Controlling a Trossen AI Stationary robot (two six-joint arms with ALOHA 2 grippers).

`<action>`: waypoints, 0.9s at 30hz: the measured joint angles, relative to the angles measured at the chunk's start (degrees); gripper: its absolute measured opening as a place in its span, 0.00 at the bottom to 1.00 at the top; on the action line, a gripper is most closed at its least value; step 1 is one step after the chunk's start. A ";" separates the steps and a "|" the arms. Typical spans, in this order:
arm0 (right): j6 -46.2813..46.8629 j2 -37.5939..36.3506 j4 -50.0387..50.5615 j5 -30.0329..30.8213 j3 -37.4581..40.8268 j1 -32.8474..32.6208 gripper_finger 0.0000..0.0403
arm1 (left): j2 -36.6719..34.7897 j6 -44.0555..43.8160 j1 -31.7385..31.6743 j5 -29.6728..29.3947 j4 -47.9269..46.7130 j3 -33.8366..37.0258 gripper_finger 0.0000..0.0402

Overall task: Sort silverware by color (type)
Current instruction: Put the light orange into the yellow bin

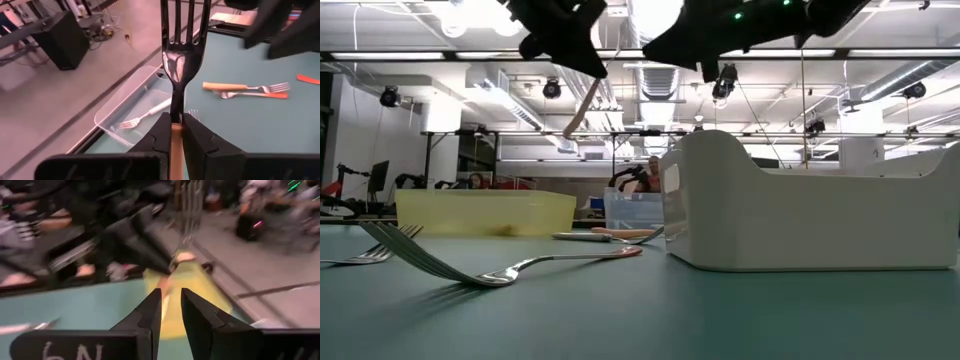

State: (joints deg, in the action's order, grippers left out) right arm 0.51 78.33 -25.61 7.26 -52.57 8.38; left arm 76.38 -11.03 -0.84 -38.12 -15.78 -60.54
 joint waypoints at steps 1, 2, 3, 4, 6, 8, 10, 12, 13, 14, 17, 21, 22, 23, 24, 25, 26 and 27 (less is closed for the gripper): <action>-0.33 0.99 -1.63 2.26 -0.25 0.00 0.16 | 0.71 -0.05 0.00 -0.28 0.47 -0.39 0.02; -0.52 2.04 -3.06 4.73 -0.58 0.00 0.16 | 1.50 -0.25 0.00 -0.82 0.51 -0.69 0.02; -0.35 2.72 -3.96 7.38 -0.94 0.00 0.16 | 2.30 -0.60 0.00 -1.85 0.21 -1.10 0.02; 0.39 3.06 -3.78 9.65 -1.16 0.00 0.16 | 3.04 -0.87 0.00 -2.44 0.26 -1.54 0.02; 2.28 3.99 -3.90 12.32 -2.01 0.01 0.16 | 4.32 -1.40 0.00 -3.06 0.16 -2.31 0.02; 2.61 4.09 -3.68 12.37 -2.27 0.03 0.16 | 5.57 -1.48 0.00 -3.23 -0.30 -3.33 0.02; 2.59 4.07 -3.95 12.26 -2.55 -0.27 0.18 | 6.43 -1.46 -0.09 -3.33 -1.14 -4.40 0.02; 2.58 3.93 -3.88 12.26 -2.56 -0.40 0.22 | 7.34 -1.30 -0.35 -3.65 -1.65 -5.51 0.02; 2.59 3.90 -3.87 12.23 -2.56 -0.47 0.24 | 7.75 -1.05 -0.41 -4.04 -1.80 -5.98 0.02; 2.74 3.88 -3.86 12.27 -2.56 -0.61 0.27 | 8.10 -0.99 -0.45 -4.54 -2.32 -6.30 0.02; 3.58 3.90 -3.94 12.27 -2.56 -0.61 0.35 | 8.80 -1.00 -0.55 -5.48 -2.30 -7.11 0.02; 4.43 4.06 -5.67 12.27 -2.56 -0.50 0.45 | 9.20 -1.69 -0.55 -5.66 -1.23 -7.27 0.02; 4.34 4.06 -6.40 12.27 -2.56 -0.50 0.47 | 9.20 -1.70 -0.55 -5.64 -0.96 -7.06 0.02; 4.00 4.06 -6.93 12.29 -2.56 -0.50 0.48 | 9.20 -1.72 -0.55 -5.60 -0.38 -6.86 0.02; 3.87 4.06 -6.88 12.29 -2.80 -0.50 0.49 | 9.20 -1.76 -0.55 -5.58 0.32 -6.71 0.02; 3.54 4.06 -6.90 12.29 -3.12 -0.49 0.50 | 9.20 -1.89 -0.55 -5.51 0.81 -6.58 0.02; 3.30 4.06 -6.90 12.29 -3.34 -0.48 0.50 | 9.20 -1.98 -0.49 -5.48 1.02 -6.56 0.02; 2.91 4.06 -6.85 12.29 -3.55 -0.48 0.50 | 9.20 -1.98 -0.48 -5.24 1.43 -6.53 0.02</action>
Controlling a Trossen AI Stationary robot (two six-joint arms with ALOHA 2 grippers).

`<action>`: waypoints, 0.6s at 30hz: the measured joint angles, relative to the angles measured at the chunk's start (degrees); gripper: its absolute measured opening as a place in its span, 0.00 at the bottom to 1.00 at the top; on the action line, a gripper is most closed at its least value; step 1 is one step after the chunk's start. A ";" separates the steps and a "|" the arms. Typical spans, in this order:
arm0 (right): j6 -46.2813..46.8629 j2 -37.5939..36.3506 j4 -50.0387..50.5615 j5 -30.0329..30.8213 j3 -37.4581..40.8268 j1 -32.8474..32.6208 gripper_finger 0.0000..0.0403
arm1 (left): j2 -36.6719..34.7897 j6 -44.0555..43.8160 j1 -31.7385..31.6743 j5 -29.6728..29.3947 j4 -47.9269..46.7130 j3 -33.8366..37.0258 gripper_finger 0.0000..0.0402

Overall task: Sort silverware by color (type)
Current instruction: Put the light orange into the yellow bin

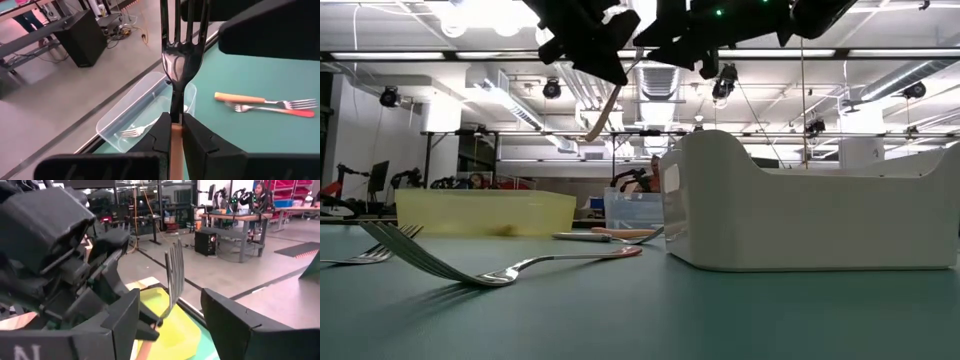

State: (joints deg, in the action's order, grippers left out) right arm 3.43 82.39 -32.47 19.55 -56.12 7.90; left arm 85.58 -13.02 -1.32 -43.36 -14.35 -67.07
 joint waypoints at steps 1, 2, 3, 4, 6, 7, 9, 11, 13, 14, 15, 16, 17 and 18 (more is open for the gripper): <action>-0.51 0.00 -0.02 0.00 -0.33 0.00 0.50 | 0.00 0.00 0.00 0.59 0.52 0.01 0.02; -1.18 0.00 -0.05 -0.01 -0.56 -0.02 0.50 | 0.00 -0.03 0.00 1.13 0.90 0.02 0.02; -1.68 0.00 -0.06 -0.02 -0.67 -0.02 0.49 | 0.00 0.20 -0.01 2.01 1.09 0.02 0.02; -2.50 0.06 -0.04 -0.02 -0.77 -0.02 0.48 | 0.00 0.73 -0.02 3.30 1.21 0.02 0.02; -3.65 0.13 0.15 -0.04 -0.83 -0.02 0.47 | 0.00 1.64 0.02 5.48 1.27 0.04 0.02; -3.83 0.16 0.34 -0.04 -0.83 0.00 0.46 | 0.00 1.79 0.06 5.66 1.32 0.07 0.02; -4.03 0.30 0.39 -0.04 -0.83 0.00 0.44 | 0.00 1.86 0.17 5.84 1.57 0.07 0.02; -4.36 0.65 0.32 -0.02 -0.83 0.00 0.42 | 0.00 1.88 0.17 5.94 1.73 0.07 0.02; -5.15 1.18 0.39 0.00 -0.83 0.00 0.40 | 0.00 1.95 0.20 6.47 1.87 0.07 0.02; -5.57 1.40 0.43 0.00 -0.83 0.00 0.38 | 0.00 1.94 0.22 6.77 2.14 0.07 0.02; -5.62 1.76 0.14 0.00 -0.83 0.00 0.37 | 0.00 1.95 0.31 6.89 2.39 0.07 0.02; -5.71 2.16 -0.49 0.00 -0.83 0.00 0.35 | 0.00 1.89 0.43 6.88 2.45 0.07 0.02; -6.03 2.49 -0.96 0.00 -0.83 0.00 0.33 | 0.00 1.87 0.53 6.91 2.59 0.09 0.02; -6.42 2.97 -1.82 -0.03 -0.83 0.00 0.31 | 0.00 1.81 0.57 6.90 2.80 0.09 0.02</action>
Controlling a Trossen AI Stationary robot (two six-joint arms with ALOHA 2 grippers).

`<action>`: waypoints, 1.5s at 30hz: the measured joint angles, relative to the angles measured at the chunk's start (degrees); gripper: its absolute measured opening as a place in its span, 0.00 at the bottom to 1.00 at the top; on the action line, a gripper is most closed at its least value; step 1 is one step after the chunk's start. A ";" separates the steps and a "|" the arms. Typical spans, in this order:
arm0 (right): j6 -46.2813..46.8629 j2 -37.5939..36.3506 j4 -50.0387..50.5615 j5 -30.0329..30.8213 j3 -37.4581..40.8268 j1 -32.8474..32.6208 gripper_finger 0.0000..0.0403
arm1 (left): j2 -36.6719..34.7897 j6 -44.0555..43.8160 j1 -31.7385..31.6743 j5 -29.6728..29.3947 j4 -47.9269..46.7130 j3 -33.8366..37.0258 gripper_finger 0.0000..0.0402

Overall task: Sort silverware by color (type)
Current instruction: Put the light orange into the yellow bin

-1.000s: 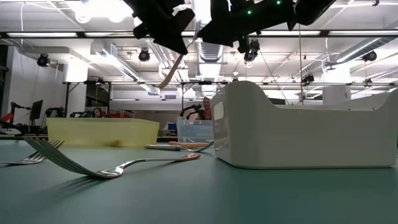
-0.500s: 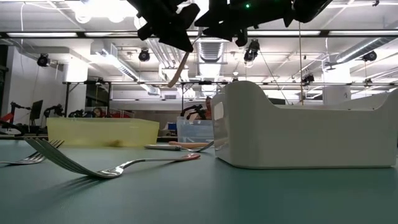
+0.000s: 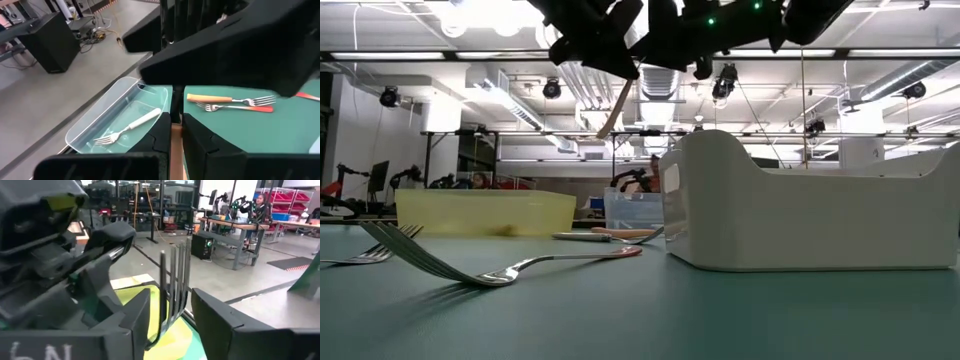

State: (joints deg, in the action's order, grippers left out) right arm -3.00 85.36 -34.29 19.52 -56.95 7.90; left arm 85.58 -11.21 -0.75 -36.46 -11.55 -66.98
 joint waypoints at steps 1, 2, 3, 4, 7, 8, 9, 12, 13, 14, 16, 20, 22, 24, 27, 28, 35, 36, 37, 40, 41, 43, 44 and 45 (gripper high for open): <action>-0.30 0.35 -0.75 0.03 0.00 0.00 0.29 | 0.00 -0.01 0.00 0.01 0.04 0.00 0.02; -0.55 0.82 -1.32 0.03 0.00 -0.01 0.27 | 0.00 -0.01 0.00 0.01 0.04 0.00 0.02; -0.55 1.28 -2.25 0.03 0.00 -0.02 0.24 | 0.00 -0.04 0.00 0.01 0.04 0.00 0.02; -0.56 1.57 -2.71 0.05 0.00 0.00 0.22 | 0.00 -0.04 0.00 0.01 0.04 0.00 0.02; -0.53 2.55 -4.66 -0.20 0.00 -0.02 0.14 | 0.00 0.15 -0.04 0.04 0.10 0.04 0.02; -0.38 2.81 -5.05 -0.48 0.00 -0.04 0.12 | 0.00 0.21 -0.02 0.04 0.07 0.04 0.02; 0.01 2.91 -5.08 -0.60 0.00 -0.04 0.09 | 0.00 0.23 -0.02 0.04 0.03 0.04 0.02; -0.07 2.93 -5.03 -0.25 0.00 -0.04 0.03 | 0.00 0.21 -0.04 -0.14 0.19 0.04 0.03; -0.44 2.93 -5.03 0.09 0.00 -0.02 0.03 | 0.00 0.14 -0.04 -0.20 0.32 0.04 0.03; -0.72 2.89 -4.90 0.38 0.00 0.00 0.02 | -0.02 0.03 -0.04 -0.11 0.60 0.04 0.04; -0.96 2.67 -4.26 0.46 0.02 0.02 0.02 | -0.01 0.04 -0.02 -0.07 0.56 0.04 0.05; -0.83 1.29 -2.20 0.28 0.02 0.00 0.02 | -0.02 0.91 -0.02 -0.07 0.57 0.04 0.07; -0.41 0.73 -0.38 0.06 0.02 0.00 0.02 | -0.02 1.58 -0.03 -0.08 0.49 0.04 0.07; -0.07 0.03 1.99 -0.01 0.02 0.00 0.02 | -0.10 2.34 -0.02 -0.07 -0.25 0.04 0.07; -0.57 -1.84 5.54 -0.06 0.02 0.02 0.02 | -0.86 3.54 0.09 -0.01 -2.97 0.04 0.07; -0.75 -2.62 6.71 -0.06 0.02 0.02 0.02 | -1.29 3.65 0.09 0.00 -3.95 0.04 0.07; -0.77 -7.55 15.93 -0.22 0.02 0.00 0.02 | -4.43 3.83 0.53 0.00 -11.60 0.04 0.07; -0.61 -8.29 17.64 -0.21 0.02 0.00 0.02 | -4.68 3.83 0.63 0.04 -12.57 0.04 0.07; -0.46 -8.89 19.50 -0.21 0.02 0.00 0.02 | -4.78 3.85 0.81 0.26 -13.68 0.08 0.07; 1.67 -10.65 25.89 -0.21 0.02 0.00 0.02 | -4.85 4.23 0.83 3.94 -14.62 0.91 0.07; 2.70 -11.14 28.14 -0.21 0.02 0.00 0.02 | -4.85 4.63 0.83 6.28 -14.73 1.38 0.07; 4.88 -12.20 33.67 -0.23 0.02 0.00 0.02 | -4.58 5.96 0.81 11.90 -14.86 2.22 0.07; 5.38 -12.55 36.44 -0.22 0.02 0.00 0.02 | -4.44 6.65 0.83 15.10 -14.61 2.61 0.07; 6.09 -12.87 38.93 -0.26 0.02 0.00 0.02 | -4.25 7.46 0.85 17.99 -14.50 3.10 0.07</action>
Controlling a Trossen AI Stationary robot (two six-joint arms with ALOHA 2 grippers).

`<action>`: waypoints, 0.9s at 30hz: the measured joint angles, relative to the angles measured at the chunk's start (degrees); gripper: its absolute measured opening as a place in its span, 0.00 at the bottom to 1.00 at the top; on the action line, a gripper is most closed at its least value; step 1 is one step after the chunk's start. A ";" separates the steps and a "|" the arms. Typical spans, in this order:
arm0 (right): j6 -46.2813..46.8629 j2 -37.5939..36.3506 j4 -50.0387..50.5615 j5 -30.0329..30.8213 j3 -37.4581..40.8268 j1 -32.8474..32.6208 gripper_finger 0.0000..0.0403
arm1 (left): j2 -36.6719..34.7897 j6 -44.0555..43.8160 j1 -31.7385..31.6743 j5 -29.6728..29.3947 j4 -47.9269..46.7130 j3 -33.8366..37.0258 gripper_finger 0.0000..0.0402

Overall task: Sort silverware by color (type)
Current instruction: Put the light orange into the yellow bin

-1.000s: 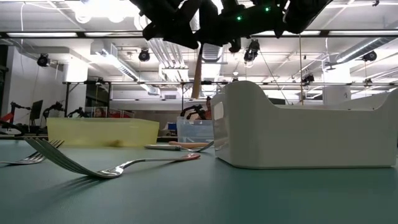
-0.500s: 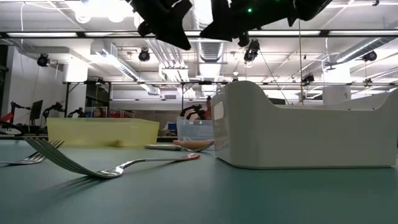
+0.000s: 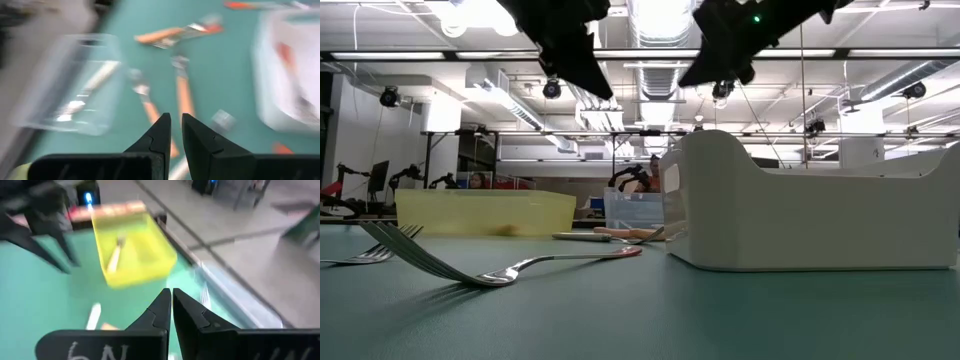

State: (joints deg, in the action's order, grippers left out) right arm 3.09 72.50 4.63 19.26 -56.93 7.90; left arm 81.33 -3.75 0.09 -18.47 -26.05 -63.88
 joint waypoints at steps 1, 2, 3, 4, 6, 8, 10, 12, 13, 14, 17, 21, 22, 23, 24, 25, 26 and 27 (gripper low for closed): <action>0.41 -0.15 2.82 -0.01 0.00 0.00 0.02 | 0.26 0.97 0.01 2.57 0.44 0.57 0.07; 0.82 -0.18 5.48 -0.09 0.00 0.00 0.02 | 0.61 1.86 0.03 4.89 1.52 1.21 0.07; 1.25 -0.20 7.98 -0.21 0.00 0.00 0.02 | 0.88 2.76 0.03 6.61 3.13 1.95 0.07; 1.46 -0.20 10.32 -0.21 0.00 0.00 0.02 | 1.29 3.72 0.03 7.39 4.82 2.73 0.07; 1.47 -0.16 14.12 -0.21 0.00 0.00 0.02 | 2.56 4.79 -0.02 7.48 9.44 4.03 0.07; 1.55 -0.16 16.88 -0.21 0.00 0.00 0.02 | 4.23 5.53 -0.38 7.44 14.58 4.97 0.07; 1.49 -0.16 18.63 -0.23 0.00 0.00 0.02 | 6.40 6.59 -0.90 7.50 20.06 5.25 0.07; 0.94 -0.36 19.69 -0.40 0.00 0.00 0.02 | 8.64 7.82 -1.48 7.51 23.35 5.23 0.07; 0.45 -0.55 20.05 -0.72 0.00 0.02 0.02 | 9.86 8.41 -1.80 7.51 23.91 4.91 0.07; -0.11 -0.84 20.39 -1.56 0.02 0.02 0.02 | 11.14 8.81 -2.16 7.53 24.35 4.53 0.07; -2.12 -1.57 20.32 -3.76 0.03 0.00 0.02 | 14.71 9.05 -3.35 8.03 24.28 2.96 0.07; -4.10 -2.59 16.27 -4.12 1.65 0.00 0.02 | 19.09 9.07 -4.93 12.53 24.99 1.22 0.07; -4.77 -2.85 14.39 -4.20 2.56 0.00 0.02 | 20.04 9.07 -5.22 13.23 24.97 0.91 0.07; -5.68 -3.20 12.14 -4.24 3.59 0.00 0.02 | 20.82 9.14 -5.48 13.55 24.79 0.68 0.08; -6.37 -3.51 9.79 -4.24 4.69 0.00 0.02 | 21.45 9.30 -5.74 13.56 24.63 0.35 0.08; -7.26 -3.77 7.72 -4.26 5.74 0.00 0.02 | 21.98 9.44 -5.99 13.58 24.93 0.09 0.09; -8.12 -4.07 5.58 -4.27 6.89 0.00 0.02 | 22.41 9.53 -6.22 13.60 25.18 -0.09 0.09; -9.11 -4.41 3.54 -4.28 7.98 0.01 0.02 | 22.68 9.53 -6.41 13.60 25.05 -0.15 0.10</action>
State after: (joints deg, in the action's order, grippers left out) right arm -6.02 68.08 8.17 14.98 -48.95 7.91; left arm 104.01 5.78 -6.32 -4.86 -1.00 -64.03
